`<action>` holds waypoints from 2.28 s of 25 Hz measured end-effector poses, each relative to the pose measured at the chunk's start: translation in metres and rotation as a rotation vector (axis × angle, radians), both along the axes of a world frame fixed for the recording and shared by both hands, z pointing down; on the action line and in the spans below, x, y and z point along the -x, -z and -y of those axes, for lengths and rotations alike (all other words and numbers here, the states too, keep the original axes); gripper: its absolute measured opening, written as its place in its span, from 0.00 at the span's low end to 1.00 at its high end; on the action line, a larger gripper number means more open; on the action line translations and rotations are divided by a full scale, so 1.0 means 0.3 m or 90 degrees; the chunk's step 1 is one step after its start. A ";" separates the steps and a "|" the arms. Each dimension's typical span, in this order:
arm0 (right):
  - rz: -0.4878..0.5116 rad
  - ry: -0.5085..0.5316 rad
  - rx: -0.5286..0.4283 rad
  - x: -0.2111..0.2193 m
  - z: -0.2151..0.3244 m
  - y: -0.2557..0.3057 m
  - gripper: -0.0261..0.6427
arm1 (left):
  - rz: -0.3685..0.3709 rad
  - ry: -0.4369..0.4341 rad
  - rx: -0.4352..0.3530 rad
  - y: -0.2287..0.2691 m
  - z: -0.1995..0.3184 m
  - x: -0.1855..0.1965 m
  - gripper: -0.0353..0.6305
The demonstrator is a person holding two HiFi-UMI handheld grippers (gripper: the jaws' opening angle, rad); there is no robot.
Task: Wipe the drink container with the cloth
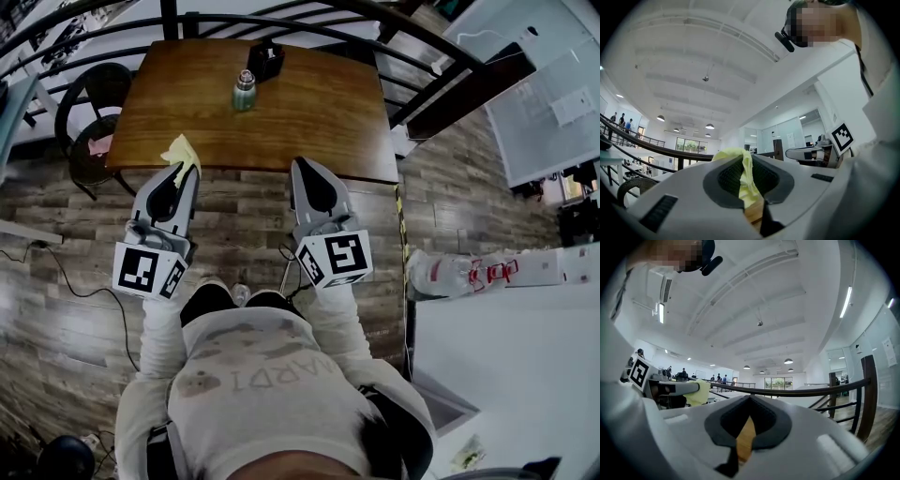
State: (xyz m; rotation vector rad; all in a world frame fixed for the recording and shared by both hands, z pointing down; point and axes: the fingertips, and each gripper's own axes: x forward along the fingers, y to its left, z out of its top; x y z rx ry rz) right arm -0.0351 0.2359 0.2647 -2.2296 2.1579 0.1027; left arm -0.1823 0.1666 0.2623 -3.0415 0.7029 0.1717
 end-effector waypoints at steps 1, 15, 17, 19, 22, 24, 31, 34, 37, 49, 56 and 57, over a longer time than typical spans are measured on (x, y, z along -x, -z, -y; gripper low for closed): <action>0.001 0.000 0.000 -0.004 0.003 0.000 0.06 | 0.001 0.002 0.001 -0.001 0.005 -0.002 0.10; 0.012 -0.018 0.004 -0.151 0.238 -0.016 0.06 | 0.008 -0.010 0.015 -0.017 0.259 -0.138 0.10; 0.010 -0.022 0.001 -0.163 0.291 -0.012 0.06 | 0.007 -0.015 0.013 -0.015 0.316 -0.151 0.10; 0.012 -0.031 -0.002 -0.178 0.344 -0.006 0.06 | 0.009 -0.022 0.011 -0.012 0.373 -0.167 0.10; 0.015 -0.049 -0.010 -0.207 0.428 0.005 0.06 | 0.011 -0.039 0.006 -0.001 0.462 -0.198 0.10; 0.016 -0.061 -0.014 -0.222 0.481 0.009 0.06 | 0.011 -0.051 0.003 0.004 0.519 -0.218 0.10; 0.010 -0.096 -0.021 -0.262 0.623 0.023 0.06 | 0.006 -0.087 -0.004 0.015 0.689 -0.270 0.10; 0.012 -0.110 -0.024 -0.263 0.667 0.022 0.06 | 0.004 -0.100 -0.004 0.011 0.741 -0.274 0.10; 0.008 -0.119 -0.025 -0.259 0.703 0.019 0.06 | 0.005 -0.113 -0.005 -0.001 0.781 -0.278 0.10; -0.004 -0.112 0.009 -0.339 0.814 -0.004 0.06 | 0.007 -0.110 0.015 -0.034 0.875 -0.346 0.10; -0.011 -0.045 0.041 -0.411 0.933 -0.043 0.06 | 0.010 -0.061 0.024 -0.054 0.928 -0.413 0.10; -0.013 -0.033 0.045 -0.421 0.952 -0.046 0.06 | 0.010 -0.052 0.025 -0.054 0.936 -0.423 0.10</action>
